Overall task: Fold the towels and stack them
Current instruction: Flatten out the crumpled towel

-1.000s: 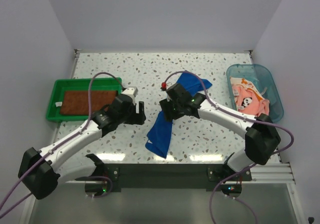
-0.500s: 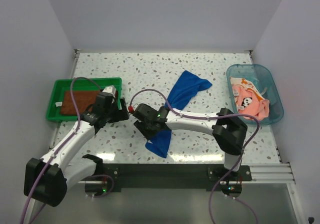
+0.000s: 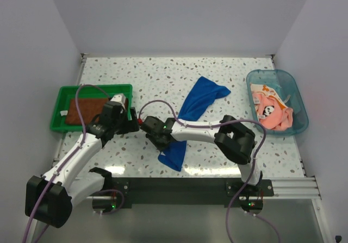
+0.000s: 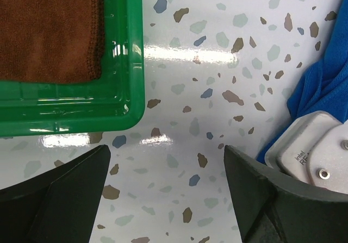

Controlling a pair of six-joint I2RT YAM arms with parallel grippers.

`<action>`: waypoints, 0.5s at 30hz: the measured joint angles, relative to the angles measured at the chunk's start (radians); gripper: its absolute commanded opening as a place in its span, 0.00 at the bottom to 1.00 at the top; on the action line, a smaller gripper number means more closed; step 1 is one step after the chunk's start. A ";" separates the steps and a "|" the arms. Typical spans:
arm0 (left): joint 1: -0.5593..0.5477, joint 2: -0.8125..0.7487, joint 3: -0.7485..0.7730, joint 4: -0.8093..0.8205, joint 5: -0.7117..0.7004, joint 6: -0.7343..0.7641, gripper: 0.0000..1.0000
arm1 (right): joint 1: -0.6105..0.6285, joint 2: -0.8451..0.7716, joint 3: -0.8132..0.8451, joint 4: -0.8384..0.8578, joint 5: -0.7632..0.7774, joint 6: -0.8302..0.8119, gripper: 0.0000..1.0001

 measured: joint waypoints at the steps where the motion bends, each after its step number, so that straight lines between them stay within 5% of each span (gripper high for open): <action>1: 0.000 0.000 0.000 -0.001 0.000 0.002 0.91 | 0.000 0.000 0.000 0.001 0.003 0.000 0.25; 7: 0.000 0.000 0.000 -0.005 0.000 0.015 0.91 | 0.000 0.001 0.001 0.004 0.019 0.000 0.08; 15: 0.000 0.007 0.000 -0.005 0.017 0.027 0.91 | 0.000 -0.039 0.003 -0.024 0.040 0.010 0.01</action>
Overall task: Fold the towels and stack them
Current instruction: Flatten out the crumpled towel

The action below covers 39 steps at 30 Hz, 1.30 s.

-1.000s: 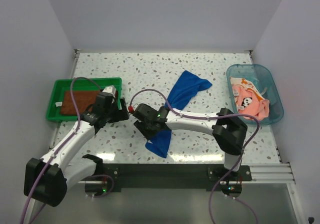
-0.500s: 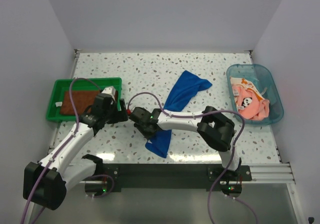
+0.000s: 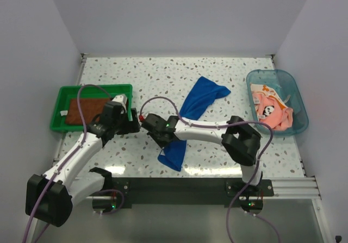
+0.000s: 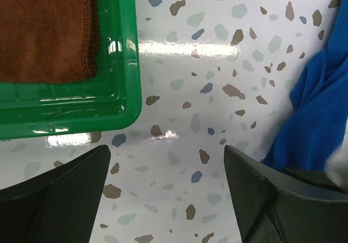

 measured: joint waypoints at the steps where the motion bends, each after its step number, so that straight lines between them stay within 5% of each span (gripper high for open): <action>1: 0.000 0.004 0.000 0.000 0.003 0.003 0.91 | 0.000 -0.021 0.000 -0.008 0.008 0.003 0.01; 10: 0.000 0.044 0.000 0.016 0.093 0.018 0.91 | 0.002 -0.443 -0.174 -0.059 0.221 0.191 0.00; 19: -0.085 0.114 0.018 0.076 0.183 0.014 0.92 | 0.001 -0.943 -0.678 -0.420 0.394 0.881 0.00; 23: -0.197 0.192 0.075 0.117 0.190 0.012 0.91 | 0.001 -1.165 -0.798 -0.546 0.383 1.080 0.20; 26: -0.256 0.257 0.109 0.159 0.199 0.005 0.90 | 0.001 -1.229 -0.806 -0.610 0.383 1.156 0.45; 31: -0.330 0.388 0.169 0.201 0.201 -0.001 0.89 | 0.001 -1.209 -0.787 -0.620 0.418 1.134 0.64; 35: -0.360 0.479 0.207 0.222 0.201 -0.011 0.86 | -0.032 -1.122 -0.695 -0.547 0.452 0.977 0.62; 39: -0.365 0.571 0.259 0.238 0.203 -0.020 0.75 | -0.254 -1.003 -0.633 -0.317 0.375 0.727 0.59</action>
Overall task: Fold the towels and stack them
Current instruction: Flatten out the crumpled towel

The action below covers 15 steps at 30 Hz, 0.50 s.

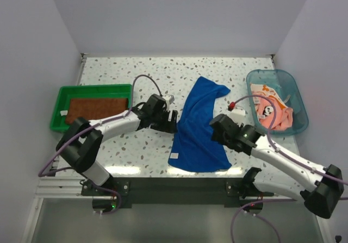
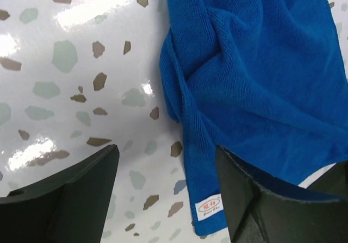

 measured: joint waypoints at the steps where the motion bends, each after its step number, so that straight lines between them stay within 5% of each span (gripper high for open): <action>1: -0.002 0.020 0.012 0.004 0.000 -0.003 0.74 | -0.061 0.037 0.004 0.061 -0.028 -0.066 0.59; 11: -0.035 0.149 0.061 0.028 0.019 -0.010 0.56 | -0.295 0.587 0.268 0.445 -0.288 -0.476 0.54; 15: -0.047 0.175 0.072 0.050 0.028 -0.023 0.37 | -0.344 0.698 0.301 0.523 -0.349 -0.517 0.54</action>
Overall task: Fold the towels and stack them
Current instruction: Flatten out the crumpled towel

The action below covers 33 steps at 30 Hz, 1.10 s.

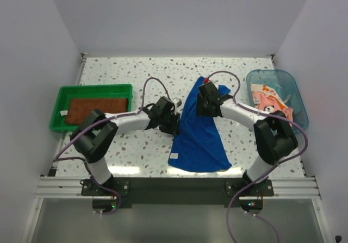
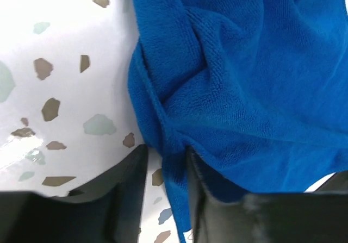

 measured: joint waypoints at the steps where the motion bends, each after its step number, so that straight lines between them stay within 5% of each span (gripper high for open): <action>1: -0.003 0.005 0.000 0.005 0.002 -0.004 0.32 | -0.013 0.018 -0.001 0.005 -0.008 -0.002 0.54; 5: -0.013 0.010 -0.005 0.005 0.000 -0.023 0.08 | -0.056 0.031 -0.050 0.030 -0.037 -0.006 0.54; 8: -0.015 -0.009 -0.028 0.001 -0.019 -0.032 0.01 | -0.075 0.012 -0.120 0.029 -0.049 -0.001 0.53; 18: -0.016 -0.343 -0.271 -0.213 -0.091 -0.082 0.00 | -0.076 -0.309 -0.399 -0.141 -0.059 0.084 0.56; 21: -0.016 -0.468 -0.352 -0.278 -0.060 -0.116 0.11 | -0.076 -0.449 -0.465 -0.221 -0.059 0.122 0.57; 28: -0.029 -0.648 -0.384 -0.345 0.050 -0.164 0.62 | -0.076 -0.527 -0.420 -0.299 -0.059 0.110 0.57; 33: -0.030 -0.634 -0.252 -0.355 0.020 -0.152 0.67 | -0.073 -0.379 -0.168 -0.268 -0.087 0.001 0.57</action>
